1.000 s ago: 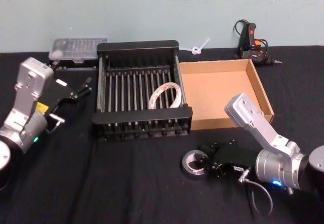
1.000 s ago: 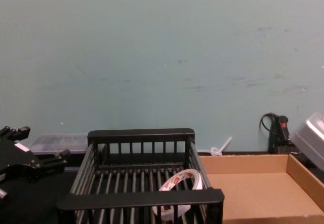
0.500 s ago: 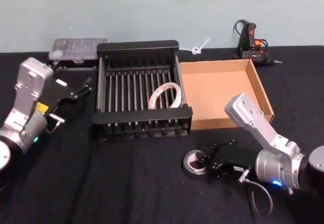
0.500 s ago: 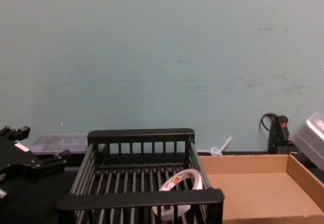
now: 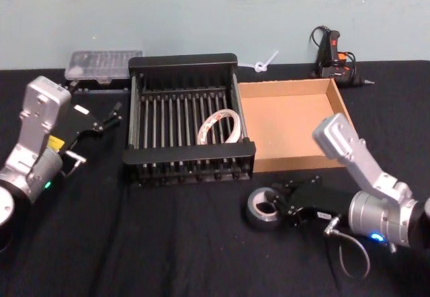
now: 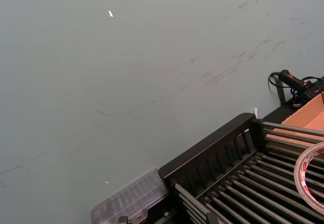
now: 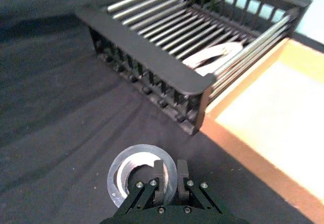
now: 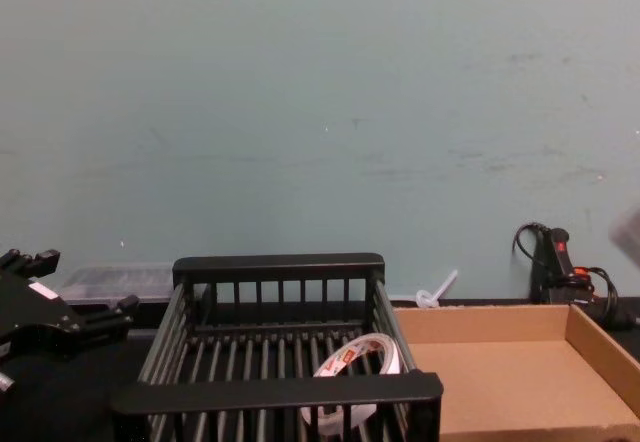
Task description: Pick up the white tape and place it into the black box , Pick up the silver tape and place it into the brown box.
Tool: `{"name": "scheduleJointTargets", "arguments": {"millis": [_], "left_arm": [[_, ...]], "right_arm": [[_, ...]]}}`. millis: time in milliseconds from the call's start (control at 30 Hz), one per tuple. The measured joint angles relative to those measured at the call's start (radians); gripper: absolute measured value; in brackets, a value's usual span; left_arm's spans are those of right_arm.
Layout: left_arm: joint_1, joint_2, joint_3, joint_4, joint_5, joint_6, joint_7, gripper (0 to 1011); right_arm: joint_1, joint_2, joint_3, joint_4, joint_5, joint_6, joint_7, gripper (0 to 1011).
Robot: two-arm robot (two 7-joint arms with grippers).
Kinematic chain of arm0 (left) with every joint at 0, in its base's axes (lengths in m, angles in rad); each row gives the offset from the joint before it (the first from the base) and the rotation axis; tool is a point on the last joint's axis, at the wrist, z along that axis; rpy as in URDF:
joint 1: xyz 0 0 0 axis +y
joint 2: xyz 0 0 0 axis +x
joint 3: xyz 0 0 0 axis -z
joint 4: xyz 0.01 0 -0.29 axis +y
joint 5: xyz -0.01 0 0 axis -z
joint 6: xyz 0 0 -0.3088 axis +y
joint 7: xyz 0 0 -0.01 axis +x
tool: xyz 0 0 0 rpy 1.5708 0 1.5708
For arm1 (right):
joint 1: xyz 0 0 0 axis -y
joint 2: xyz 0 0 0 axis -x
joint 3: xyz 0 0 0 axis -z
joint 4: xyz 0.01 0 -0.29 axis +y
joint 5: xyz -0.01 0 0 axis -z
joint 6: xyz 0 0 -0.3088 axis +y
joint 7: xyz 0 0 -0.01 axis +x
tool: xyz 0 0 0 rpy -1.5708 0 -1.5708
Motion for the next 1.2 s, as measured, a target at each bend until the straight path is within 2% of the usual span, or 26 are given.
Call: {"name": "scheduleJointTargets", "arguments": {"millis": [233, 467, 767, 1200], "left_arm": [[0.000, 0.000, 0.000, 0.000, 0.000, 0.000, 0.000, 1001], [0.000, 0.000, 0.000, 0.000, 0.000, 0.000, 0.000, 1001], [0.000, 0.000, 0.000, 0.000, 0.000, 0.000, 0.000, 1001], [0.000, 0.000, 0.000, 0.000, 0.000, 0.000, 0.000, 1001]], "right_arm": [[-0.012, 0.007, 0.053, -0.031, 0.031, -0.008, -0.032, 158], [0.002, -0.002, 0.083, -0.026, 0.030, -0.004, -0.078, 158], [0.062, -0.047, 0.118, 0.045, -0.004, 0.010, -0.137, 158], [0.157, -0.118, 0.151, 0.170, -0.053, 0.016, -0.176, 158]]}}
